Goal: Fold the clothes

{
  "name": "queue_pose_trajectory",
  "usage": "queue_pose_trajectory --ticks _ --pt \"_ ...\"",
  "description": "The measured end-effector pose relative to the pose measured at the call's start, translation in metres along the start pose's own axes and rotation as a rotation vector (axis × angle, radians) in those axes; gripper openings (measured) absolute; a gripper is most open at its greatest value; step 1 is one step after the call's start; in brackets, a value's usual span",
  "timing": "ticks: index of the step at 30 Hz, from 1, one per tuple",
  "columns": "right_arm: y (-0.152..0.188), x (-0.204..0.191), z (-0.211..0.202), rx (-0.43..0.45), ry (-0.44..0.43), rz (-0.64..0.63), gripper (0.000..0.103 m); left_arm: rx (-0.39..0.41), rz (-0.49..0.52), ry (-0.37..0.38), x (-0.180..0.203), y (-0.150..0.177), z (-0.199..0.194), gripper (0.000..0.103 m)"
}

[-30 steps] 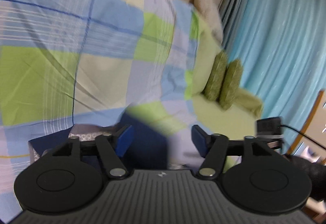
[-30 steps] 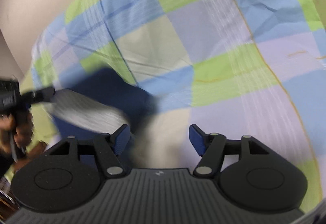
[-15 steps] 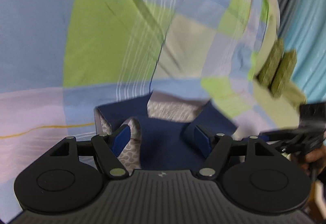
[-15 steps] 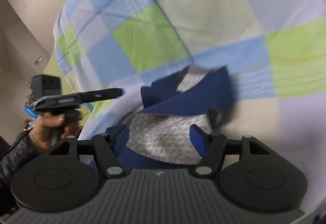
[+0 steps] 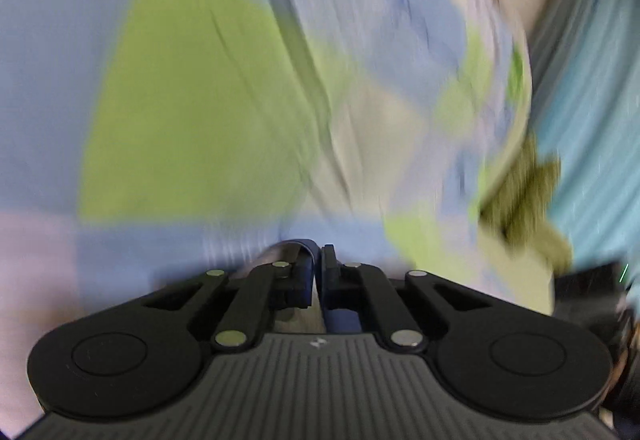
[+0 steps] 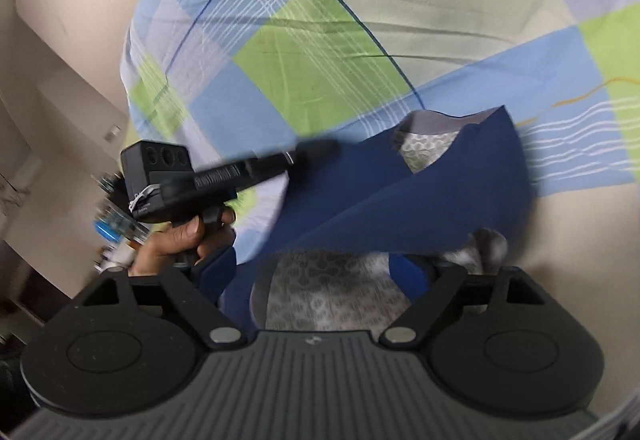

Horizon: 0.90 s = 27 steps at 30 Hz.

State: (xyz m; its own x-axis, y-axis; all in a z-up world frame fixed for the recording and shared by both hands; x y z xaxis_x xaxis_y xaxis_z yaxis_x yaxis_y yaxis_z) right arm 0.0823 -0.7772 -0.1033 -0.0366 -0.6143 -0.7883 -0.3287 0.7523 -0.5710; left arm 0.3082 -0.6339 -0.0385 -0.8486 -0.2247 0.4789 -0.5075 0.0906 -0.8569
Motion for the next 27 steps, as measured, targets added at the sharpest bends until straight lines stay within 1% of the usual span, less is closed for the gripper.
queue_pose_trajectory --ticks 2,4,6,7,8,9,10,11,12,13,14,15,16,17,18,19,20,21,23,25,26,27 --pt "-0.011 0.008 0.001 0.051 -0.027 0.068 0.083 0.092 0.002 -0.007 0.000 -0.022 -0.014 0.000" --pt "-0.021 0.015 0.003 0.086 -0.047 0.116 0.083 0.105 0.000 -0.007 0.000 -0.034 -0.021 0.000" --pt "-0.031 0.021 0.005 0.124 -0.066 0.165 0.083 0.088 0.011 -0.014 0.002 -0.035 -0.026 0.000" --pt "-0.037 0.025 0.003 0.161 -0.081 0.200 0.083 0.059 0.007 0.005 0.004 -0.030 -0.028 0.000" --pt "-0.041 0.026 0.000 0.190 -0.086 0.218 0.083 0.026 0.017 0.009 0.007 -0.022 -0.027 0.000" --pt "-0.049 0.025 -0.010 0.265 -0.064 0.203 0.083 0.001 0.024 0.013 0.008 -0.017 -0.026 0.000" --pt "-0.056 0.023 -0.019 0.325 -0.049 0.178 0.083 -0.026 0.029 0.020 0.009 -0.010 -0.024 0.007" --pt "-0.061 0.021 -0.027 0.371 -0.042 0.153 0.083 -0.085 0.037 0.032 0.011 0.006 -0.020 0.010" --pt "-0.069 0.016 -0.038 0.417 -0.011 0.101 0.083 -0.149 0.067 0.030 0.015 0.026 -0.013 0.023" --pt "-0.080 0.010 -0.050 0.463 0.029 0.038 0.084 -0.212 0.096 0.027 0.018 0.045 -0.006 0.038" --pt "-0.086 0.006 -0.056 0.485 0.050 -0.001 0.084 -0.228 0.109 0.019 0.019 0.050 -0.003 0.040" --pt "-0.095 0.000 -0.063 0.502 0.089 -0.062 0.083 -0.245 0.130 -0.001 0.020 0.062 0.003 0.040" --pt "-0.106 -0.008 -0.069 0.516 0.139 -0.134 0.083 -0.249 0.132 -0.005 0.020 0.067 0.007 0.040" --pt "-0.113 -0.013 -0.073 0.530 0.172 -0.179 0.081 -0.253 0.130 -0.014 0.019 0.072 0.013 0.040" --pt "-0.121 -0.020 -0.079 0.564 0.215 -0.238 0.081 -0.258 0.128 -0.022 0.018 0.077 0.018 0.040" --pt "-0.127 -0.027 -0.084 0.585 0.227 -0.277 0.081 -0.254 0.127 -0.029 0.017 0.077 0.019 0.043" --pt "-0.131 -0.031 -0.085 0.590 0.215 -0.302 0.081 -0.248 0.139 -0.050 0.016 0.080 0.025 0.045" --pt "-0.132 -0.034 -0.082 0.565 0.210 -0.331 0.081 -0.245 0.131 -0.064 0.014 0.080 0.027 0.048" --pt "-0.129 -0.029 -0.074 0.496 0.215 -0.349 0.083 -0.248 0.097 -0.073 0.011 0.082 0.030 0.049" --pt "-0.119 -0.007 -0.066 0.429 0.252 -0.291 0.084 -0.254 0.075 -0.091 0.006 0.083 0.033 0.055" --pt "-0.116 0.002 -0.065 0.409 0.263 -0.263 0.087 -0.263 0.067 -0.100 0.001 0.083 0.034 0.055" --pt "-0.112 0.017 -0.062 0.382 0.292 -0.213 0.087 -0.267 0.064 -0.103 0.000 0.083 0.035 0.055"
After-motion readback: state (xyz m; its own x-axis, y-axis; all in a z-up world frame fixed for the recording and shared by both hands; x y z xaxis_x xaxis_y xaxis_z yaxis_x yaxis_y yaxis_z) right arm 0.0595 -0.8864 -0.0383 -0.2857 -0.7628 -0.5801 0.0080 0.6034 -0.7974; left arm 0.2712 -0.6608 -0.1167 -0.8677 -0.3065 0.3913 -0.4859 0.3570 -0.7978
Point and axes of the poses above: each gripper's, at about its wrist camera, not at the fingertips, and z roughly the way its jaws point, x to its right, y to its underside, the point moved 4 cm from there along z, roughly the way its jaws point, and after that the axes turned 8 degrees about x, right-handed, at the moved point
